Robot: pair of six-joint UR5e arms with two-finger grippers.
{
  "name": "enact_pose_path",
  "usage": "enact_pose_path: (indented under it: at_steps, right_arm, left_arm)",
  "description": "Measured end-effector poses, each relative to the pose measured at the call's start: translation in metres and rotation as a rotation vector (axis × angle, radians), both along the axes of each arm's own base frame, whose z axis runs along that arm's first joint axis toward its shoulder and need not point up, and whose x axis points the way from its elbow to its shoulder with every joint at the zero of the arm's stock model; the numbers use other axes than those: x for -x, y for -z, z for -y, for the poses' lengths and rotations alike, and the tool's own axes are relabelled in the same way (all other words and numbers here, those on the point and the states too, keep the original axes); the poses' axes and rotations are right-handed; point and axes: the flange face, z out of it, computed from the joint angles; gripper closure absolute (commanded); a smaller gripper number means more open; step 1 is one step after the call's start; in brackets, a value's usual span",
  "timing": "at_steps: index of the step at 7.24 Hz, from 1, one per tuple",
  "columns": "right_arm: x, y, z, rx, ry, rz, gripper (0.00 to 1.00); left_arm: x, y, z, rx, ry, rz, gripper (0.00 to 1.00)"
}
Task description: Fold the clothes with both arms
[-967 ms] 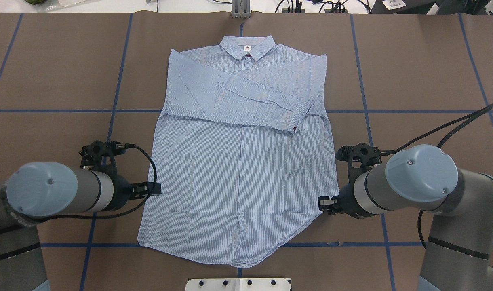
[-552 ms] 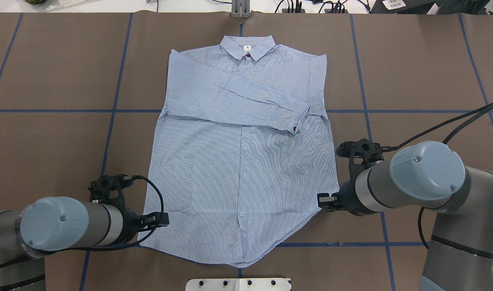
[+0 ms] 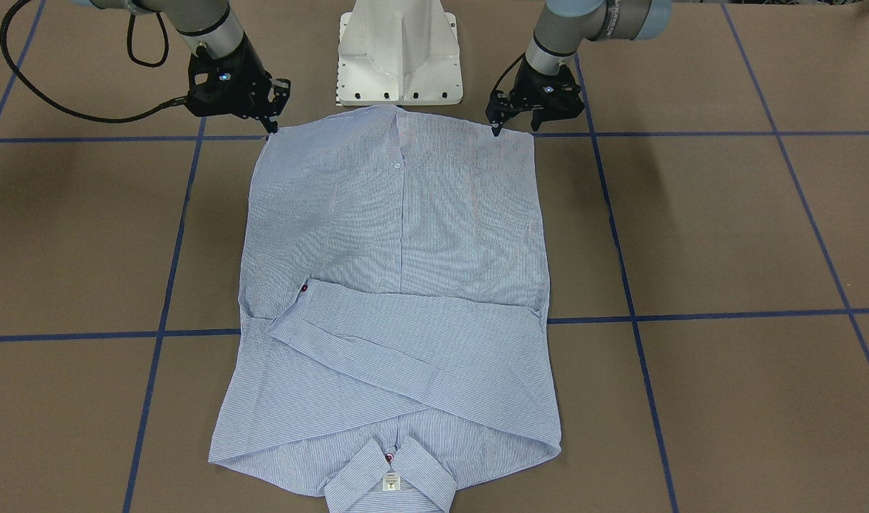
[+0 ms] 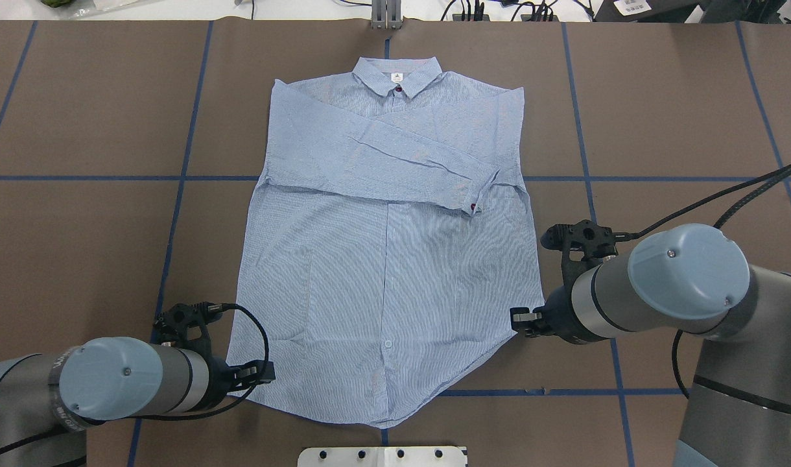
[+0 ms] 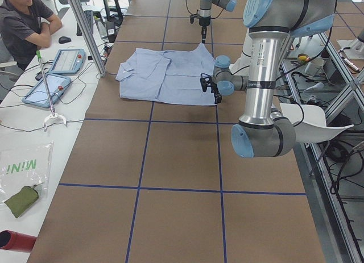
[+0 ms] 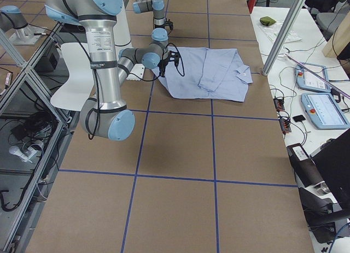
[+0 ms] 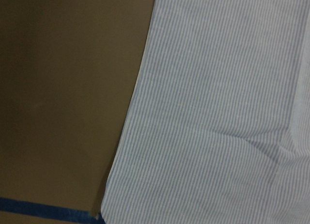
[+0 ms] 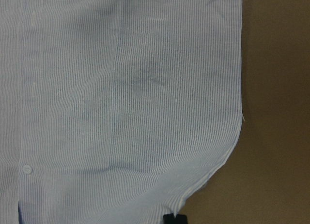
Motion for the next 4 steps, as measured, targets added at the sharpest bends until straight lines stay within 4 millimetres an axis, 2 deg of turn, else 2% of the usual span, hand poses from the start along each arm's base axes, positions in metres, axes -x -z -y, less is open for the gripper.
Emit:
enact_pose_path:
  at_steps: [2,4]
  right_arm:
    - [-0.0013,0.0005,0.0013,0.005,-0.001,0.002,1.00]
    - [-0.0025,0.0011,0.0027,0.007,-0.001,0.005,1.00]
  left_arm:
    - [-0.0006,-0.0072,0.0007,-0.003,0.006,0.018,0.13]
    - [-0.0012,-0.0123,0.0014,-0.003,0.009,0.030,0.22]
